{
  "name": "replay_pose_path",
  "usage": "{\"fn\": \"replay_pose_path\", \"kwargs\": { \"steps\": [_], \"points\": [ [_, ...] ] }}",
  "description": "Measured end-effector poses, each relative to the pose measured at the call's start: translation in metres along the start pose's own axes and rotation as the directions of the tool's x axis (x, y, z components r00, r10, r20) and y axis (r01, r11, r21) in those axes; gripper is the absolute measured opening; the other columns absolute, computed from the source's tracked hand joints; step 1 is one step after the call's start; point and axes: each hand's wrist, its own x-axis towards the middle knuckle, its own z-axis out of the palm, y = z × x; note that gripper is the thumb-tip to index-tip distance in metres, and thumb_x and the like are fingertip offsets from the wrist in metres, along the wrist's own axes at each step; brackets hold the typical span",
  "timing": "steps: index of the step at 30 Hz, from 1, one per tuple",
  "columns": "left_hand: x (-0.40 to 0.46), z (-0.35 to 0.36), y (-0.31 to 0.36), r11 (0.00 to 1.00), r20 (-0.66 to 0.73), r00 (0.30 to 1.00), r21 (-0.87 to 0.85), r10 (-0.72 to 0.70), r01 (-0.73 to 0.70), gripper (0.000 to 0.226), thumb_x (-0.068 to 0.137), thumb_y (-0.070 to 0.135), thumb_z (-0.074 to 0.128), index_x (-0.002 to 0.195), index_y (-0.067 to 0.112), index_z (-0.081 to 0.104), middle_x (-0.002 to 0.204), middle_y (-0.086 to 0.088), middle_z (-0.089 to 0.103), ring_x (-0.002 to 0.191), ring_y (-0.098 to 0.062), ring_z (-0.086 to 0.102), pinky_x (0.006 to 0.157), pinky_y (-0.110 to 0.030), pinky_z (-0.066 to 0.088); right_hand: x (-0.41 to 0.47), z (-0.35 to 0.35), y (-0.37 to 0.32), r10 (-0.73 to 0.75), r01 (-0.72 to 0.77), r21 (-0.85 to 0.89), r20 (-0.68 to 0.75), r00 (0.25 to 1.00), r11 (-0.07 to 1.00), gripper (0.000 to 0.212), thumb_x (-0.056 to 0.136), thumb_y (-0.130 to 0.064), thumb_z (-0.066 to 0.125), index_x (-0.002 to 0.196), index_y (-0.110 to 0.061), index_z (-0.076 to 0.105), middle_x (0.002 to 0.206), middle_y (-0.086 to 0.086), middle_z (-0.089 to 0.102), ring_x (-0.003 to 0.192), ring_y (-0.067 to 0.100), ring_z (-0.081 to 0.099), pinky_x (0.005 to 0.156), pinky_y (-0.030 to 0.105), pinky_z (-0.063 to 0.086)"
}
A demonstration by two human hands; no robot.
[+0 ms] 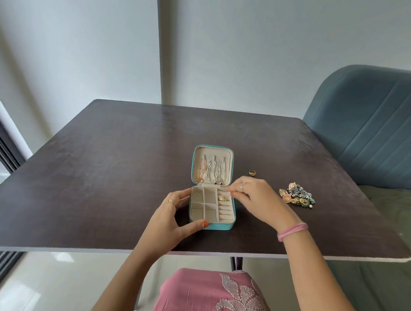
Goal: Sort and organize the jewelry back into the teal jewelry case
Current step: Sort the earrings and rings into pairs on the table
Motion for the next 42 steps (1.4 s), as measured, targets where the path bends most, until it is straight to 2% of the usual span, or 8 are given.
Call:
{"fn": "replay_pose_path", "kwargs": {
  "steps": [5, 12, 18, 22, 26, 28, 38, 42],
  "points": [
    [0.0, 0.0, -0.001, 1.0, 0.001, 1.0, 0.0, 0.0, 0.0, 0.071, 0.064, 0.049, 0.077, 0.12, 0.054, 0.033, 0.129, 0.026, 0.045, 0.107, 0.027, 0.044, 0.096, -0.01, 0.04, -0.004, -0.012, 0.032, 0.142, -0.162, -0.093, -0.189, 0.972, 0.982, 0.027, 0.092, -0.001, 0.055, 0.107, -0.012, 0.073, 0.107, 0.005, 0.069, 0.101, 0.02, 0.064, 0.092, 0.027, 0.046],
    [0.0, -0.001, 0.002, 1.0, 0.006, 1.0, -0.002, -0.019, 0.019, 0.071, 0.064, 0.047, 0.076, 0.121, 0.05, 0.034, 0.128, 0.026, 0.044, 0.107, 0.019, 0.046, 0.095, -0.009, 0.04, -0.006, -0.014, 0.042, 0.28, -0.289, -0.138, -0.083, 0.956, 0.947, 0.022, 0.087, -0.014, 0.065, 0.107, -0.008, 0.073, 0.106, 0.006, 0.071, 0.102, 0.023, 0.064, 0.094, 0.032, 0.046],
    [-0.001, -0.001, 0.002, 1.0, 0.007, 1.0, 0.007, -0.022, 0.022, 0.071, 0.065, 0.047, 0.077, 0.121, 0.051, 0.034, 0.122, 0.034, 0.041, 0.102, 0.03, 0.042, 0.09, -0.002, 0.038, -0.002, -0.009, 0.044, 0.341, -0.347, -0.167, -0.066, 0.938, 0.923, 0.018, 0.089, -0.016, 0.063, 0.104, -0.012, 0.075, 0.109, 0.005, 0.07, 0.108, 0.023, 0.061, 0.095, 0.034, 0.045],
    [0.0, -0.001, 0.001, 1.0, 0.006, 1.0, 0.006, -0.023, 0.023, 0.071, 0.066, 0.046, 0.077, 0.122, 0.051, 0.034, 0.125, 0.031, 0.042, 0.105, 0.027, 0.043, 0.093, -0.006, 0.039, -0.005, -0.008, 0.041, 0.32, -0.326, -0.155, -0.064, 0.945, 0.932, 0.016, 0.091, -0.014, 0.06, 0.098, -0.018, 0.074, 0.104, 0.0, 0.069, 0.1, 0.019, 0.063, 0.091, 0.033, 0.048],
    [0.0, -0.002, 0.002, 1.0, -0.003, 1.0, 0.014, -0.019, 0.019, 0.068, 0.065, 0.048, 0.077, 0.118, 0.055, 0.035, 0.121, 0.036, 0.042, 0.104, 0.028, 0.044, 0.092, -0.005, 0.039, -0.012, -0.02, 0.014, 0.256, -0.249, 0.181, -0.016, 0.967, 0.952, 0.018, 0.085, -0.022, 0.07, 0.103, -0.027, 0.07, 0.09, -0.015, 0.067, 0.083, 0.0, 0.063, 0.077, 0.013, 0.048],
    [0.0, -0.002, 0.002, 1.0, -0.003, 1.0, 0.011, -0.024, 0.024, 0.069, 0.066, 0.047, 0.077, 0.118, 0.055, 0.034, 0.12, 0.036, 0.041, 0.104, 0.027, 0.044, 0.089, -0.002, 0.038, -0.013, -0.026, 0.001, 0.211, -0.219, 0.235, 0.058, 0.976, 0.947, 0.022, 0.082, -0.022, 0.073, 0.103, -0.029, 0.07, 0.089, -0.014, 0.067, 0.083, -0.002, 0.063, 0.073, 0.008, 0.049],
    [-0.001, -0.002, 0.002, 1.0, -0.002, 1.0, -0.003, -0.018, 0.018, 0.073, 0.067, 0.046, 0.077, 0.127, 0.044, 0.037, 0.125, 0.029, 0.043, 0.104, 0.025, 0.044, 0.089, -0.001, 0.038, -0.006, -0.007, -0.023, 0.08, -0.086, 0.037, 0.15, 0.985, 0.996, 0.024, 0.09, -0.014, 0.062, 0.112, -0.02, 0.07, 0.106, -0.005, 0.069, 0.088, 0.001, 0.063, 0.078, 0.01, 0.049],
    [0.001, -0.002, 0.002, 1.0, 0.002, 1.0, 0.002, -0.016, 0.016, 0.072, 0.068, 0.044, 0.078, 0.127, 0.046, 0.037, 0.126, 0.028, 0.043, 0.106, 0.022, 0.045, 0.089, -0.001, 0.038, -0.004, -0.003, -0.025, 0.104, -0.102, -0.023, 0.129, 0.986, 0.995, 0.022, 0.089, -0.013, 0.065, 0.11, -0.017, 0.069, 0.107, -0.001, 0.07, 0.092, 0.006, 0.066, 0.087, 0.021, 0.053]
  ]
}}
